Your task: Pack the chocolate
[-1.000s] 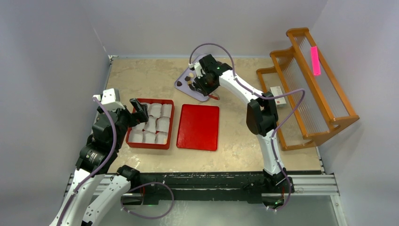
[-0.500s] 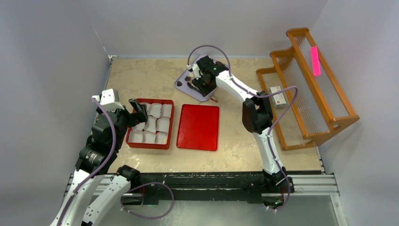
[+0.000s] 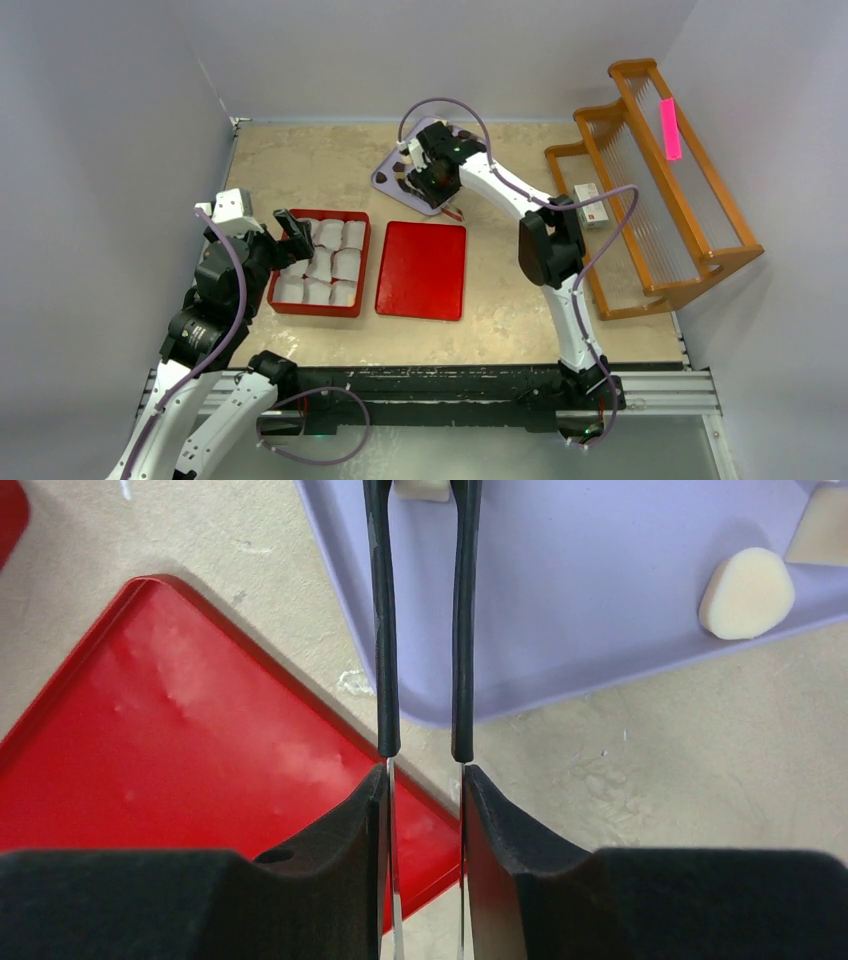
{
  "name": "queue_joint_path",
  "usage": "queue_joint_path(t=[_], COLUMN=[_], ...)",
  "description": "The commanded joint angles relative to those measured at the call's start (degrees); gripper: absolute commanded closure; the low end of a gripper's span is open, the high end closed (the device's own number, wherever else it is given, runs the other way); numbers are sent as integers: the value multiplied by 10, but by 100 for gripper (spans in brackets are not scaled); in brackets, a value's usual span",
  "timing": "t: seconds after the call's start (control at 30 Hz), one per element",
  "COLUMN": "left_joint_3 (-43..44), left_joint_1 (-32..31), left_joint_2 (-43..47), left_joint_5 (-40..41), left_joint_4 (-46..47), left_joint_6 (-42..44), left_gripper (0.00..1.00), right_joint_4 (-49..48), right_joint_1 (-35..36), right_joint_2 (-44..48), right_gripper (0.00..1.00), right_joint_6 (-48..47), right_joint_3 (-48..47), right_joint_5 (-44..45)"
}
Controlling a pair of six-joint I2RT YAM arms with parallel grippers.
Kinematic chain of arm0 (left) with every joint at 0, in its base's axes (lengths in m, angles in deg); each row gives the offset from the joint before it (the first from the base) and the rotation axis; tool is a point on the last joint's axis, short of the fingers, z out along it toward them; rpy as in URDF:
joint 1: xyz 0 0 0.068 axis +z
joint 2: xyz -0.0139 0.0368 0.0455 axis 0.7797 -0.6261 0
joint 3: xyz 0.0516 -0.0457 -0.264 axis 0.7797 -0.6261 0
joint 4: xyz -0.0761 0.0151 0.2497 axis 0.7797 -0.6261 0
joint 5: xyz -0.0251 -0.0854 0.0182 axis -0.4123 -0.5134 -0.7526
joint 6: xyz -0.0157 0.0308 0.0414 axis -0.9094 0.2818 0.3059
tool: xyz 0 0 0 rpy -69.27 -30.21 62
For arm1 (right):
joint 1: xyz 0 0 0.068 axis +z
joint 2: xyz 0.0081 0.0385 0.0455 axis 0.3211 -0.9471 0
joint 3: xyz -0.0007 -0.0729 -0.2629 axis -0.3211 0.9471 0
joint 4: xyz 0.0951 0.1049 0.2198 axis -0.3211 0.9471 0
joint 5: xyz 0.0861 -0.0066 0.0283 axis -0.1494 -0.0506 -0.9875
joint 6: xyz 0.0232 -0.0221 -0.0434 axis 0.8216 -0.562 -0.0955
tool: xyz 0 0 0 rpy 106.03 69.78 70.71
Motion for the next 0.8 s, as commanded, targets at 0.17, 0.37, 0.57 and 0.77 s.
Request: queue_joint_path(t=[0.17,0.37,0.57,0.77], left_joint_3=[1,1,-1,0], left_joint_1=[5,5,7,8], left_joint_2=[2,8,19,38], left_joint_5=[10,10,18,32], left_joint_4=[16,19,22,20], left_joint_6=[8,8,6,2], left_gripper=[0,0,0,0], right_joint_4=[-16,-16,-48,-60], right_joint_1=[2,13,39,85], right_joint_2=[74,98,155,201], right_gripper=[79,80,81,81], right_joint_6=[50,74,80,107], right_joint_3=[23,38,89,120], right_joint_5=[-8,-38,-51,-59])
